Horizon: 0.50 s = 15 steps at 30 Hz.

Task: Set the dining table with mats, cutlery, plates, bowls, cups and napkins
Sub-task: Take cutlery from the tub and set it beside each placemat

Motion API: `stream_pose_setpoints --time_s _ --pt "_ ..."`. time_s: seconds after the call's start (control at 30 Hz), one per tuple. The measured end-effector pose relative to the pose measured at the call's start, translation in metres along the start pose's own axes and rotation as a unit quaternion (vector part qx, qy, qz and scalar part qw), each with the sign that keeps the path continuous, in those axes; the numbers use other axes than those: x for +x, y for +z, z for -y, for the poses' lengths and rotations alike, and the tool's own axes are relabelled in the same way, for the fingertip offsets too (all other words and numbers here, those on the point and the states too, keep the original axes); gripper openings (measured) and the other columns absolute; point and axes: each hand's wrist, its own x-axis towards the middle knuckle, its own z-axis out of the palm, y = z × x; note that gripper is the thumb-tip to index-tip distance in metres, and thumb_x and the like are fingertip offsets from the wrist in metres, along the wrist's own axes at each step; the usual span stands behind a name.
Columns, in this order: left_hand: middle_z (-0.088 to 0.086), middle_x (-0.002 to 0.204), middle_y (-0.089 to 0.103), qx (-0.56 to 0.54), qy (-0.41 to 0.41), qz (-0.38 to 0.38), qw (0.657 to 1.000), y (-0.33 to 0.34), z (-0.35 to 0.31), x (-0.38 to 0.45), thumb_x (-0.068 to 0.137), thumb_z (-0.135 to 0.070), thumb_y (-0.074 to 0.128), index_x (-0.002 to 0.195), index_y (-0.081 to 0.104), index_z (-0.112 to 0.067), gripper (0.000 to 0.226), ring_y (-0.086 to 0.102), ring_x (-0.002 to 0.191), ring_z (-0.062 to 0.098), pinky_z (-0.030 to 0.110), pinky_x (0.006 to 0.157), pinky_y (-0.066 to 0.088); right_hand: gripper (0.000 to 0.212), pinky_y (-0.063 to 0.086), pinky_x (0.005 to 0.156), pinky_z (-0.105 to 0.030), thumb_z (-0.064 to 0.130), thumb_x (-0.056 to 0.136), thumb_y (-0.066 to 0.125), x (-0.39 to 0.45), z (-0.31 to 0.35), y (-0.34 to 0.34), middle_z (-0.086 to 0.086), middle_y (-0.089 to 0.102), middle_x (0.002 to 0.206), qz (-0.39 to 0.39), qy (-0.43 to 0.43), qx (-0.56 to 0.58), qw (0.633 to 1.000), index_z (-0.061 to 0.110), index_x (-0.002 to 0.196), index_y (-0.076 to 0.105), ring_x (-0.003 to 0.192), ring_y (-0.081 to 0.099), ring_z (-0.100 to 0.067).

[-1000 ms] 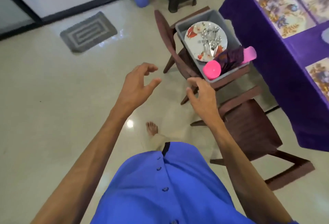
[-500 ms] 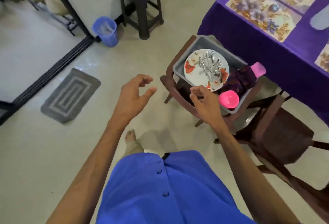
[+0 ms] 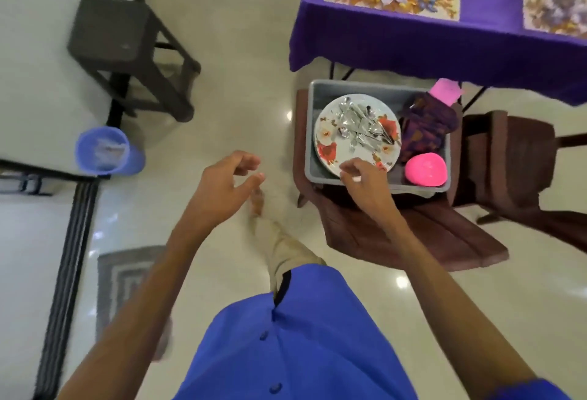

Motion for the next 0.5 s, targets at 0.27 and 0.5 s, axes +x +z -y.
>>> stream_pose_setpoints --time_s 0.27,0.5 --pt "-0.025 0.108 0.069 0.045 0.014 0.12 0.992 -0.046 0.054 0.251 0.097 -0.037 0.071 0.115 0.066 -0.034 0.02 0.063 0.101 -0.012 0.012 0.079 0.045 0.075 0.05 0.1 -0.058 0.007 0.087 0.064 0.25 -0.101 0.065 -0.029 0.043 0.149 -0.023 0.237 -0.244 0.94 0.007 0.155 0.032 0.13 0.048 -0.051" --pt "-0.026 0.109 0.068 0.023 0.089 0.287 0.954 -0.008 0.063 0.373 0.101 -0.034 0.065 0.118 0.067 -0.031 0.018 0.063 0.107 -0.008 0.02 0.092 0.052 0.039 0.049 0.086 -0.059 0.003 0.087 0.066 0.297 -0.111 0.088 -0.027 0.061 0.119 -0.09 0.288 -0.365 0.881 0.0 0.125 0.056 0.11 0.056 -0.047"
